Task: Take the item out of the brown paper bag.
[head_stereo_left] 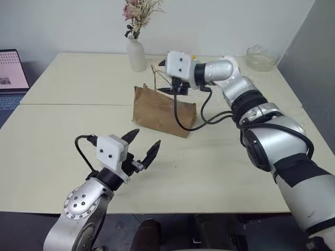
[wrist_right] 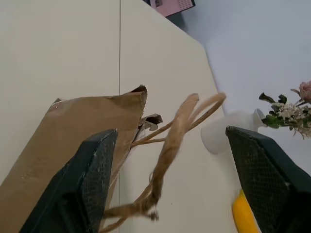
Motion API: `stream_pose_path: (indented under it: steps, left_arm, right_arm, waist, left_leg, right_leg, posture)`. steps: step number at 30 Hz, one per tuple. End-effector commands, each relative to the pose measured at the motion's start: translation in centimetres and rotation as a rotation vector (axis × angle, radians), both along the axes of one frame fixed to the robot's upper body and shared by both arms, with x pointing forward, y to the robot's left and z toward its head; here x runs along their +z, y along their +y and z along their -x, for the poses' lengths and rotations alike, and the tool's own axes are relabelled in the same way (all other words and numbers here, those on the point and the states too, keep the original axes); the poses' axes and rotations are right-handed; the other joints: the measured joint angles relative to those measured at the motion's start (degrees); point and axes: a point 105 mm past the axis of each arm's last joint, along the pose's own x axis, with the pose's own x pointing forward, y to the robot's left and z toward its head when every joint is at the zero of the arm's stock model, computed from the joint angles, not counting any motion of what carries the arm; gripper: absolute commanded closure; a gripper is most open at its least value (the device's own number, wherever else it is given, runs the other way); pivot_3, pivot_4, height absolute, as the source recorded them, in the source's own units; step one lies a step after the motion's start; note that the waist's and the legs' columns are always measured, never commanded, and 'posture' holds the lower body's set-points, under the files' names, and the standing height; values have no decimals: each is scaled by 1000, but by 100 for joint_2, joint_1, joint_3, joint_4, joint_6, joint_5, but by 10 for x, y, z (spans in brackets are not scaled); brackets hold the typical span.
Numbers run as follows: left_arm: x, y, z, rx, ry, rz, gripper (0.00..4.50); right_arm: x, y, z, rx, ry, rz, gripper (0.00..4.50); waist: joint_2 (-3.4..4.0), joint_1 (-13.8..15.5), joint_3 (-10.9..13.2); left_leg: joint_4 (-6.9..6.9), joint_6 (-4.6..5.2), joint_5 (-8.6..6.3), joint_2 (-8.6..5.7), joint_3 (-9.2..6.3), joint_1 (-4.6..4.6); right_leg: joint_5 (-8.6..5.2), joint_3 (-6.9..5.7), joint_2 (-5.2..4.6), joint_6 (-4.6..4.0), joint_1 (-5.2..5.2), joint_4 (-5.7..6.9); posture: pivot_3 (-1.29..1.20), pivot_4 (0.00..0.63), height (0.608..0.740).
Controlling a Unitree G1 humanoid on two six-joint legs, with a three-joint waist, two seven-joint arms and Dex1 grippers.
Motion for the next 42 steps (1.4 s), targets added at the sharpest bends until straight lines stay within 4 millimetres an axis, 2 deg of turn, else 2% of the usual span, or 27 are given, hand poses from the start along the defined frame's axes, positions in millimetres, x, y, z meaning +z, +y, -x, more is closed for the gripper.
stream_pose_path:
  steps: [1, 5, 10, 13, 15, 17, 18, 22, 23, 27, 34, 38, 42]
  left_arm:
    - [7, -6, -3, -45, -22, -2, 728]
    - [9, -9, -6, -72, -24, 1, 728]
    - [6, -10, -3, -102, -3, -9, 728]
    - [2, -6, 2, -111, 20, -34, 728]
    - [-1, 5, 4, -94, 37, -69, 728]
    - [-4, 15, 7, -85, 51, -100, 728]
    - [-5, 17, 8, -85, 54, -108, 728]
    - [-3, 29, 10, -84, 61, -127, 728]
    - [-2, 29, 10, -91, 65, -128, 728]
    - [-3, 30, 15, -137, 84, -147, 728]
    - [0, 30, 14, -152, 79, -156, 728]
    - [2, 28, 15, -155, 75, -156, 728]
    - [2, 25, 17, -162, 76, -153, 728]
  right_arm:
    - [41, -8, 8, 45, 38, -117, 767]
    - [55, -24, 21, 153, 161, -204, 767]
    - [54, -51, 46, 224, 206, -256, 767]
    - [39, -76, 68, 194, 222, -238, 767]
    - [9, -88, 88, 161, 296, -211, 767]
    - [-17, -92, 105, 122, 364, -198, 767]
    - [-23, -91, 110, 106, 380, -194, 767]
    - [-76, -78, 123, 7, 500, -200, 767]
    - [-84, -74, 125, -10, 512, -203, 767]
    - [-122, -50, 116, -115, 580, -231, 767]
    - [-157, -18, 85, -266, 642, -277, 767]
    - [-167, -15, 68, -336, 626, -285, 767]
    - [-159, -18, 49, -395, 561, -310, 767]
  waist:
    - [0, 0, 0]
    - [0, 2, 0]
    - [-1, 10, -1]
    - [-1, 75, 0]
    - [4, 77, 2]
    - [2, 72, 1]
    - [7, 51, 4]
    - [6, -18, 3]
    - [6, -18, 3]
    - [8, -22, 4]
    - [4, -8, 2]
    - [4, -3, 2]
    - [4, -10, 2]
  left_leg:
    - [0, 0, 0, -1, 0, -1]
    - [0, 0, 0, 0, 0, -2]
    - [-2, 0, -1, 0, -7, -2]
    - [1, 0, -1, -2, -13, -8]
    - [2, 0, -1, -4, -9, -10]
    - [0, 0, -1, -1, -14, -9]
    - [-1, 0, -1, 0, -12, -6]
    - [-1, -1, -1, 4, -6, 12]
    - [-1, -1, 0, 5, -11, 17]
    - [1, -2, 1, 5, -6, 17]
    - [0, -3, 0, -1, 0, 3]
    - [0, -3, 0, -1, -2, 2]
    - [0, -2, 0, 0, -1, 4]
  right_leg:
    - [0, -1, 0, 0, 0, 0]
    - [0, -1, 1, 0, -1, -1]
    - [-1, -6, 0, 0, 5, -6]
    - [-7, -10, -3, 12, 5, -6]
    - [-8, -7, -6, 13, 2, -7]
    - [-9, -12, -6, 13, 3, -8]
    - [-11, -10, -5, 11, 2, -5]
    - [-10, -5, 3, 9, 2, 9]
    - [-12, -9, 7, 5, 6, 11]
    - [-21, -7, 9, -11, 2, 11]
    - [-12, -3, 3, 4, -1, -4]
    - [-10, -6, 3, 8, -1, -5]
    - [-10, -5, 4, 8, -1, -2]
  posture:
    - [0, 150, 740]
    - [0, 150, 740]
    - [0, 150, 740]
    - [0, 150, 740]
    - [0, 150, 740]
    - [0, 150, 740]
    - [0, 150, 740]
    - [0, 150, 740]
    - [0, 150, 740]
    - [0, 150, 740]
    - [0, 150, 740]
    - [0, 150, 740]
    - [0, 150, 740]
